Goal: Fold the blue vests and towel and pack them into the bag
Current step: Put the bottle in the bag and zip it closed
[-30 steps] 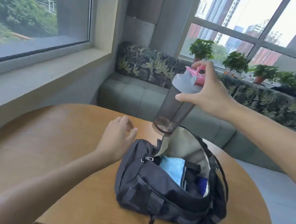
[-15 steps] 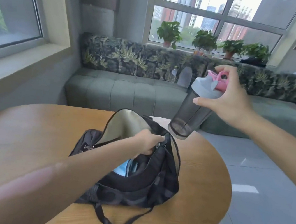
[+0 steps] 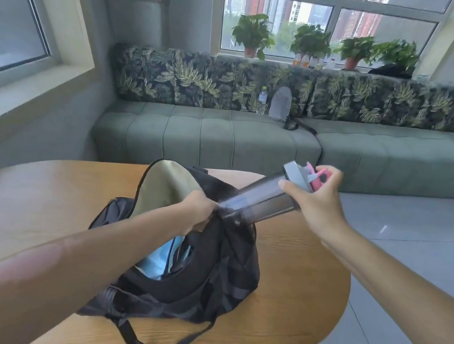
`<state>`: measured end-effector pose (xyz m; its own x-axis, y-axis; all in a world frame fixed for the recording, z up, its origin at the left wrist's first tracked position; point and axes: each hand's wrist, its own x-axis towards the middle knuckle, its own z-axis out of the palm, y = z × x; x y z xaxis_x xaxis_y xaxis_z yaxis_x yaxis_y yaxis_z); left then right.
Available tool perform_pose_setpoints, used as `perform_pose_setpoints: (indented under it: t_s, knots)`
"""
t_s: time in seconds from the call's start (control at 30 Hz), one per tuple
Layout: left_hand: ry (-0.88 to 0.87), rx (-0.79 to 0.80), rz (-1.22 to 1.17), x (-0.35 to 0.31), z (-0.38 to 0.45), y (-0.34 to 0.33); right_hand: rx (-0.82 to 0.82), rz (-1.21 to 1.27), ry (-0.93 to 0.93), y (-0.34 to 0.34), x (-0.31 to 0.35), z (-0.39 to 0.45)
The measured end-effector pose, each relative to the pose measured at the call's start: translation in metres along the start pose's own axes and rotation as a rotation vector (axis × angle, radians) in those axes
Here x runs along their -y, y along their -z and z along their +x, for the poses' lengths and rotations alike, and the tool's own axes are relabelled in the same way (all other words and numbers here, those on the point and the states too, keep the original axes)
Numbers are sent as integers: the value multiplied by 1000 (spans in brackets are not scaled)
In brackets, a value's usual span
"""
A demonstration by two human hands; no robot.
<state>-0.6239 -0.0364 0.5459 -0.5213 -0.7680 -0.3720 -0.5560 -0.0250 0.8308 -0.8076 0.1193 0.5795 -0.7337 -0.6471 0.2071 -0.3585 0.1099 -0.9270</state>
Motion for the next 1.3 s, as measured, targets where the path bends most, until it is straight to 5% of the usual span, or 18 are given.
perform_pose_setpoints:
  t_s: [0.17,0.43,0.63,0.8,1.07,1.3]
  knots:
    - [-97,-25,8,4,2,4,-11,-113,-33,2,-25,-13]
    - [-220,25,43,-23,-5,-12,227,-524,301,-6,17,-18]
    - [-241,-59,12,-31,-3,-4,386,-783,260,-32,12,-17]
    - [-262,-19,-25,-26,-5,-7,542,-669,140,-27,-5,-9]
    - [-278,-31,-48,-21,-4,-15,401,-81,-70,-31,-48,-8]
    - [-239,-25,-79,-18,-3,-7,331,-321,-108,-45,-69,-34]
